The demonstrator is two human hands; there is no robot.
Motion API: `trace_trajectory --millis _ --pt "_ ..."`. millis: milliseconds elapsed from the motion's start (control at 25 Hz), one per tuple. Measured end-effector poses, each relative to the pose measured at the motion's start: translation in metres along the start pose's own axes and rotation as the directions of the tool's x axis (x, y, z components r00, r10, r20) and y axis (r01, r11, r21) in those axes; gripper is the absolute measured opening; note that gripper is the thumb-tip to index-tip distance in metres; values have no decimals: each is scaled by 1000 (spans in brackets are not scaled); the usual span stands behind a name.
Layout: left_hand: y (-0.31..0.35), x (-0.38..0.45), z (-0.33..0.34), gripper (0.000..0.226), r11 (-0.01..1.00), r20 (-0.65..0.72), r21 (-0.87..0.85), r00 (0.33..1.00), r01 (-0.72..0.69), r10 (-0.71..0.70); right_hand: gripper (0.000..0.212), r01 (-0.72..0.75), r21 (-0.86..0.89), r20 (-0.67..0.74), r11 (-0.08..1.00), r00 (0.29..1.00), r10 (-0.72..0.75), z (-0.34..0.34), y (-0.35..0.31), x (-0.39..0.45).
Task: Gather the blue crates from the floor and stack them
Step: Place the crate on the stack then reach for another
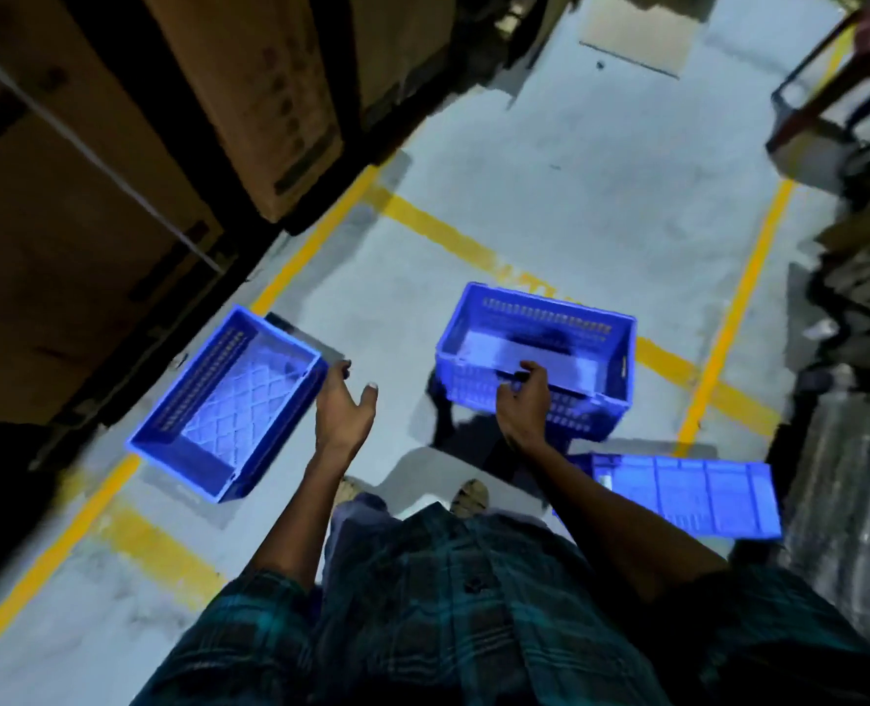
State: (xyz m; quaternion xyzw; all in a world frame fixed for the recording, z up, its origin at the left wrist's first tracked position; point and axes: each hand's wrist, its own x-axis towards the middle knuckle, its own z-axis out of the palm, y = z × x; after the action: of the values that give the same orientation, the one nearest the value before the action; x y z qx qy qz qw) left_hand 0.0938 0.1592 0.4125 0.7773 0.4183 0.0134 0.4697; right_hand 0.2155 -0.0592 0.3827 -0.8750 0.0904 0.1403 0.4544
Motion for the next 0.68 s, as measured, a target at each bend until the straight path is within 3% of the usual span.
trace_trajectory --millis 160,280,480,680 --pt "49 3 68 50 988 155 75 980 -135 122 39 -160 93 -159 983 972 173 -67 41 11" --pt "88 7 119 52 959 340 138 921 -248 189 39 -276 174 -279 945 907 316 -104 67 18" --pt "132 46 196 54 923 509 153 828 -354 233 35 -366 256 -307 895 847 434 -133 100 59" --pt "130 101 273 55 945 456 207 880 -252 134 46 -457 72 -233 886 856 461 -129 139 131"
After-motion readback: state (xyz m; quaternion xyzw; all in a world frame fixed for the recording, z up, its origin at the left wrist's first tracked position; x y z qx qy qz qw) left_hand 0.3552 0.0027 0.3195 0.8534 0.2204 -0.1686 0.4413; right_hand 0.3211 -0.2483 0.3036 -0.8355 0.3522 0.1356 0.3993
